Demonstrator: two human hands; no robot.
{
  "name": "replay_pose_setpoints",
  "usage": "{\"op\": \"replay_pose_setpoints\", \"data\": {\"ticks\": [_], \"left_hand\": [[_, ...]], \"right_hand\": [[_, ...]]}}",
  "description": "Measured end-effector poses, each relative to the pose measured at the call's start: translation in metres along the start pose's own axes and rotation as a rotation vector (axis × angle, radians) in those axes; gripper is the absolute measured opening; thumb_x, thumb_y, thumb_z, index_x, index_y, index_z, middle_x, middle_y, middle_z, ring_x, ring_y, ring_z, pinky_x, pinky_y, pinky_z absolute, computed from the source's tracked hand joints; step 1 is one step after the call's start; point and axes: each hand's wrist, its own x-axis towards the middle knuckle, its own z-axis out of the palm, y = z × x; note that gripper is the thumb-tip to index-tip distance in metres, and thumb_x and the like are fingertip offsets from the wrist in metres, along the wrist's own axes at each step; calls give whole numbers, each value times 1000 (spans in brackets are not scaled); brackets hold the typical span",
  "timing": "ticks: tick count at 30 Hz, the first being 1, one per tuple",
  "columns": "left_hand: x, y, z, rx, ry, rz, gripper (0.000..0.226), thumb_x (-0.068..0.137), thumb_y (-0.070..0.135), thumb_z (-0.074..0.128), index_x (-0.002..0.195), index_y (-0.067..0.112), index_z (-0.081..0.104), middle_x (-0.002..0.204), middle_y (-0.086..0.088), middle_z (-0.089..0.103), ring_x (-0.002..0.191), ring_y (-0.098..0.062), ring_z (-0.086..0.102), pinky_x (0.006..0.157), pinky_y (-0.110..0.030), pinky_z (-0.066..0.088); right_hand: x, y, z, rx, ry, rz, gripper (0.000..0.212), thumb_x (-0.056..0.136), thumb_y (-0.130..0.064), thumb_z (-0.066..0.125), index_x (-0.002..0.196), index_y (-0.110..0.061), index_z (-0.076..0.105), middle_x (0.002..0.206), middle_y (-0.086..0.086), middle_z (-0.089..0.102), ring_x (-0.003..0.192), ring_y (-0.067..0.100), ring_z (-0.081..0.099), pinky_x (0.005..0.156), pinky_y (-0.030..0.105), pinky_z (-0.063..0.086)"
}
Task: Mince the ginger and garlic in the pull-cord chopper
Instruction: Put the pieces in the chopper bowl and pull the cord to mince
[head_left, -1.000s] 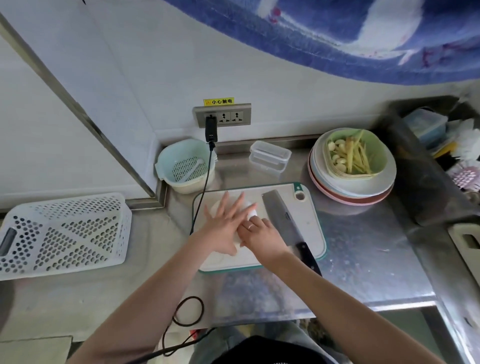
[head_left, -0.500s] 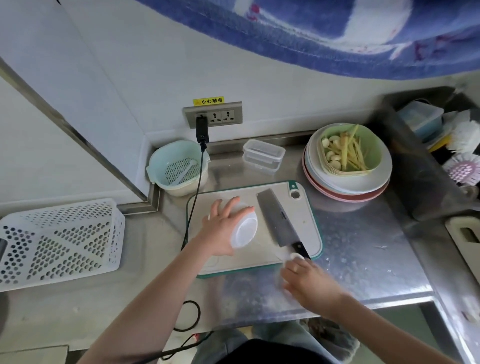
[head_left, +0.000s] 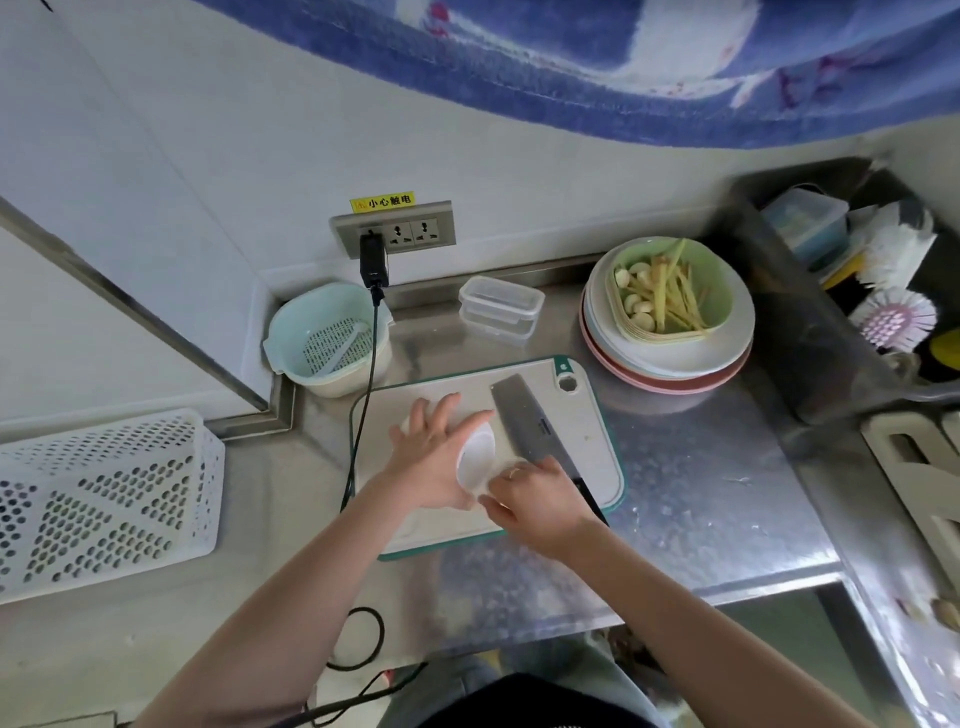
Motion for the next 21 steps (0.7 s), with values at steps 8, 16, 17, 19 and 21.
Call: {"op": "replay_pose_setpoints", "data": {"ticks": [8, 16, 17, 19, 21], "left_hand": [[0, 3, 0, -5, 19, -20, 101, 48, 49, 74, 131, 54, 17, 145, 5, 5, 130, -32, 13, 95, -49, 35], [0, 6, -1, -21, 37, -37, 95, 48, 49, 73, 128, 53, 21, 144, 4, 7, 129, -32, 15, 91, -49, 38], [0, 5, 0, -24, 42, -40, 95, 48, 47, 73, 128, 53, 21, 144, 4, 8, 129, -32, 15, 91, -49, 38], [0, 7, 0, -41, 56, -59, 95, 48, 47, 73, 128, 53, 21, 143, 5, 8, 129, -32, 15, 91, -48, 36], [0, 10, 1, -60, 68, -85, 96, 48, 47, 74, 128, 52, 21, 142, 5, 9, 128, -32, 15, 91, -48, 36]], "right_hand": [[-56, 72, -24, -39, -120, 319, 27, 84, -26, 48, 63, -14, 60, 77, 6, 67, 79, 27, 63, 69, 30, 41], [9, 5, -7, -83, -88, 30, 19, 67, -30, 61, 53, -17, 65, 54, -1, 61, 62, 19, 61, 59, 23, 43], [4, 17, -12, -83, -139, 107, 17, 74, -26, 59, 63, -15, 67, 65, 2, 65, 71, 22, 62, 66, 26, 43], [-17, 53, -20, -139, -271, 308, 20, 86, -21, 50, 84, -13, 68, 89, 7, 66, 92, 26, 61, 82, 31, 38], [-37, 87, -20, -248, -295, 373, 20, 89, -18, 49, 87, -17, 69, 93, 2, 65, 98, 24, 59, 84, 30, 36]]}}
